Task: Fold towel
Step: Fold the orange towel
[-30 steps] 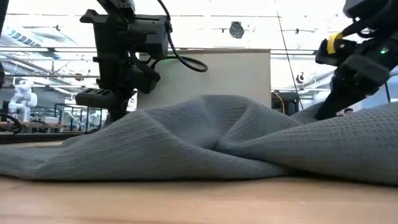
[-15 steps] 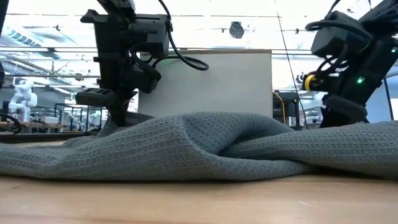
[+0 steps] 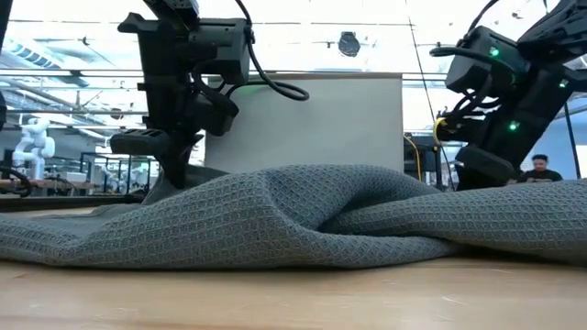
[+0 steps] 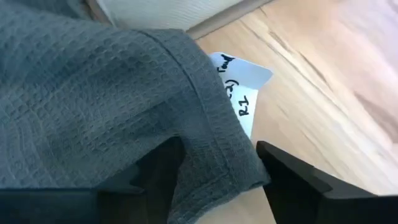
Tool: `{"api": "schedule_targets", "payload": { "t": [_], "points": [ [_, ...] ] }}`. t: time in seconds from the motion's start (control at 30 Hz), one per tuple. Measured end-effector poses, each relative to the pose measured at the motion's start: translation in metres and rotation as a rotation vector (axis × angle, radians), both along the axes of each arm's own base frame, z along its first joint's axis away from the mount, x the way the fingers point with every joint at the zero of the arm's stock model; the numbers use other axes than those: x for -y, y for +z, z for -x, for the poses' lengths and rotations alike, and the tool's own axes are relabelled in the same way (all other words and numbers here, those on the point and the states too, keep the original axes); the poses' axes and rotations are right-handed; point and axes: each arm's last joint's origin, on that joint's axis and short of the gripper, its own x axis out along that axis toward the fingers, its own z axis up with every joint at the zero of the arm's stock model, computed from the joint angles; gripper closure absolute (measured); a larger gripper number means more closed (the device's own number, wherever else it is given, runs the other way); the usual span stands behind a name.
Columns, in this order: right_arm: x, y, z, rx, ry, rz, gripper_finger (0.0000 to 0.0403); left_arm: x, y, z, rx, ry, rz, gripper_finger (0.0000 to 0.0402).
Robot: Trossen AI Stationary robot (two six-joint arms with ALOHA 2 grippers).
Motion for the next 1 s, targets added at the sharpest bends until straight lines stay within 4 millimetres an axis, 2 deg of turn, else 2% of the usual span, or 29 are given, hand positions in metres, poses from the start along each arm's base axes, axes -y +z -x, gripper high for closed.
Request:
{"api": "schedule_targets", "payload": {
  "t": [0.13, 0.33, 0.5, 0.7, 0.87, 1.0],
  "points": [
    [0.001, -0.002, -0.004, 0.01, 0.012, -0.053, 0.0198, 0.0, 0.0, -0.001, 0.006, 0.0, 0.006, 0.0401],
    [-0.001, -0.009, -0.011, 0.025, 0.039, -0.103, 0.0221, 0.001, 0.0, -0.001, 0.007, 0.0, 0.028, 0.0401],
    [-0.003, -0.01, -0.012, 0.028, 0.05, -0.134, 0.0273, 0.003, 0.0, -0.001, 0.007, -0.006, 0.043, 0.0401],
    [-0.01, -0.011, -0.012, 0.023, 0.106, -0.165, 0.0387, 0.006, 0.0, -0.001, 0.006, -0.017, 0.044, 0.0401],
    [-0.019, -0.009, -0.011, 0.027, 0.155, -0.17, 0.0398, 0.007, 0.0, -0.001, 0.006, -0.021, 0.044, 0.0401],
    [-0.029, 0.001, -0.005, 0.054, 0.219, -0.193, 0.04, 0.007, 0.0, 0.0, 0.003, -0.023, 0.046, 0.0401]
  ]
}}
